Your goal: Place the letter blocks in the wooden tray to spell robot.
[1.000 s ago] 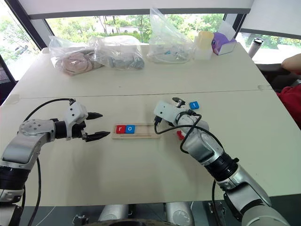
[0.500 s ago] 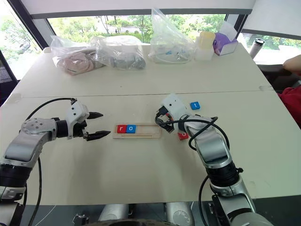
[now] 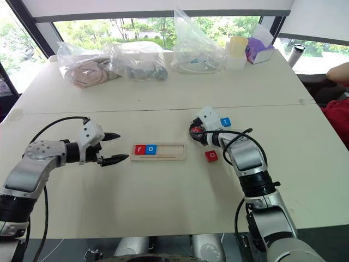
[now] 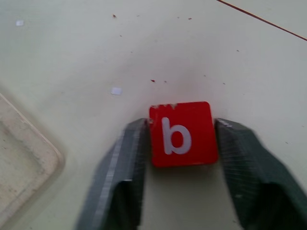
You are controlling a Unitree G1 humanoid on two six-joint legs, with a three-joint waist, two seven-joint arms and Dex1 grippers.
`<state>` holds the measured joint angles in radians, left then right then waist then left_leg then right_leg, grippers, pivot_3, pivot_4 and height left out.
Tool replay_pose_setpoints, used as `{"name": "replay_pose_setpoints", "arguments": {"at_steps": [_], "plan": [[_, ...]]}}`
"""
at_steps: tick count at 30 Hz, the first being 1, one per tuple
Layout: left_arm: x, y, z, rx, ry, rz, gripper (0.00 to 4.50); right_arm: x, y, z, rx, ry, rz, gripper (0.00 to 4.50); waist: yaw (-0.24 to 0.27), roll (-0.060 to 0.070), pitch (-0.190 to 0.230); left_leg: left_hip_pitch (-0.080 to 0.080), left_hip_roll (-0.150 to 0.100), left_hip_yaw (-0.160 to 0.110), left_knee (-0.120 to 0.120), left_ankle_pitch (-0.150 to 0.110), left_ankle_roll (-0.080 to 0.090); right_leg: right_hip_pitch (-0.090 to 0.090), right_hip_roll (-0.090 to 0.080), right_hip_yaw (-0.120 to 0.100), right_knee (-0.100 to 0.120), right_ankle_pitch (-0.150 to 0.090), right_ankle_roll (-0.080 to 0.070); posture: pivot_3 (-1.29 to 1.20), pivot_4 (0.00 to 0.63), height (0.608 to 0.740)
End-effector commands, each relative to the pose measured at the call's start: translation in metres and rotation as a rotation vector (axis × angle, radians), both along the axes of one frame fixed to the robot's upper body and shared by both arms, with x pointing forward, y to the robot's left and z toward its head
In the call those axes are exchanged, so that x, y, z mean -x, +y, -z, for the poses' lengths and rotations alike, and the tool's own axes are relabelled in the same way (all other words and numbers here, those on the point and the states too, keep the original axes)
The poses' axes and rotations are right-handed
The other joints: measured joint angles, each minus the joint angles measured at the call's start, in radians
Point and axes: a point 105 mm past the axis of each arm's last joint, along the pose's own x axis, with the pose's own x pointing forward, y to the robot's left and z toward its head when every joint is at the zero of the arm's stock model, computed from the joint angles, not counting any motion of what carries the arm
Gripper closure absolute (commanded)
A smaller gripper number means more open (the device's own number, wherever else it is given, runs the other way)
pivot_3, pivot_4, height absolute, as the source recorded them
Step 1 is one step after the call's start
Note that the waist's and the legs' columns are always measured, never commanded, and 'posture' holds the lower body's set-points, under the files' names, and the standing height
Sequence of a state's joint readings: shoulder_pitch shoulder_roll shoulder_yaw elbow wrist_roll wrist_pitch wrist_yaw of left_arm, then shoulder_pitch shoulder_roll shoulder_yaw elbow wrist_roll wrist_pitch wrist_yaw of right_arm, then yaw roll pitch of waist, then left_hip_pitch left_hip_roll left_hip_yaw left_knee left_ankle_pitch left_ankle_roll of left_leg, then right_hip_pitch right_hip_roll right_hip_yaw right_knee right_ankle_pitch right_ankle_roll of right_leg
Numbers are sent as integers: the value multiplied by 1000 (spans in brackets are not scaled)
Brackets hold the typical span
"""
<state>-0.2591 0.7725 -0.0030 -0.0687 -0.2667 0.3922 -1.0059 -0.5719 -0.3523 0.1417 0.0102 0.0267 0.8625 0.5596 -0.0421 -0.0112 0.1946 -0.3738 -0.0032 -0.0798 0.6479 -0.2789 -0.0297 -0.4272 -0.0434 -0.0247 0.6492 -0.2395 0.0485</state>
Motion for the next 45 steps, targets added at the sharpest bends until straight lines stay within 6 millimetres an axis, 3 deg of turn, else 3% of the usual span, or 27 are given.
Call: {"name": "replay_pose_setpoints", "arguments": {"at_steps": [1,3,5,8,16,18,21,23,29,31,36,40,42,45], "plan": [[1,0,-13,11,-44,-3,0,-1,4,-9,-20,-32,7,3325,0,0,0,0,0,0,0,0,0,0,0,0,0,0,0,0,150,740],[2,-4,-14,18,-52,13,0,-2,-1,-16,-28,-69,59,3325,0,0,0,0,0,0,0,0,0,0,0,0,0,0,0,0,150,740],[4,-10,-19,18,-75,50,0,2,-19,-36,-43,-149,219,3325,2,0,0,0,0,0,0,0,0,0,0,0,0,0,0,0,150,740],[9,-16,-25,-6,-84,100,0,31,-40,-48,-51,-180,394,3325,16,0,0,-2,0,-1,-1,0,0,-1,-1,1,0,0,0,0,150,740],[15,-22,-49,22,-74,147,0,82,-76,-40,-51,-111,715,3325,28,0,0,-2,0,-1,-1,0,-1,-1,-1,0,-1,-1,-1,0,150,740],[15,-24,-55,50,-72,145,0,90,-81,-32,-60,-73,763,3325,27,0,0,-1,0,-1,-1,0,-1,-1,0,0,-1,-2,0,0,150,740],[10,-46,-74,165,-85,189,0,98,-87,-2,-92,47,844,3325,30,0,0,-1,0,-1,-1,0,-1,0,0,0,-1,-3,3,0,150,740],[12,-56,-77,192,-70,229,0,96,-87,4,-110,64,858,3325,28,0,0,-1,0,-2,0,0,-1,1,0,-1,-1,-3,4,0,150,740],[14,-69,-74,179,-52,284,0,84,-86,-5,-83,12,836,190,10,0,0,0,0,0,-1,0,-1,0,1,1,-1,-2,3,0,150,740],[14,-69,-74,177,-51,285,0,83,-91,-11,-56,-8,842,85,8,0,0,0,0,0,-1,0,-1,0,1,1,-1,-2,3,0,150,740],[16,-67,-72,165,-29,300,0,80,-93,-45,-45,-94,712,85,5,0,0,0,0,0,-1,0,-1,0,1,1,-2,-3,4,0,150,740],[27,-72,-72,170,20,374,0,76,-78,-75,-117,-149,333,85,4,0,0,-1,-1,0,-1,0,-1,0,1,1,-2,-4,5,0,150,740],[38,-73,-63,100,57,445,0,80,-87,-70,47,-173,126,85,6,0,0,-1,-1,0,-1,0,-1,0,1,1,-2,-4,5,0,150,740],[52,-75,-56,33,106,543,0,89,-110,-44,233,-81,-198,85,17,-1,1,-1,-2,1,-2,0,0,2,0,0,-5,-6,8,0,150,740]]}}
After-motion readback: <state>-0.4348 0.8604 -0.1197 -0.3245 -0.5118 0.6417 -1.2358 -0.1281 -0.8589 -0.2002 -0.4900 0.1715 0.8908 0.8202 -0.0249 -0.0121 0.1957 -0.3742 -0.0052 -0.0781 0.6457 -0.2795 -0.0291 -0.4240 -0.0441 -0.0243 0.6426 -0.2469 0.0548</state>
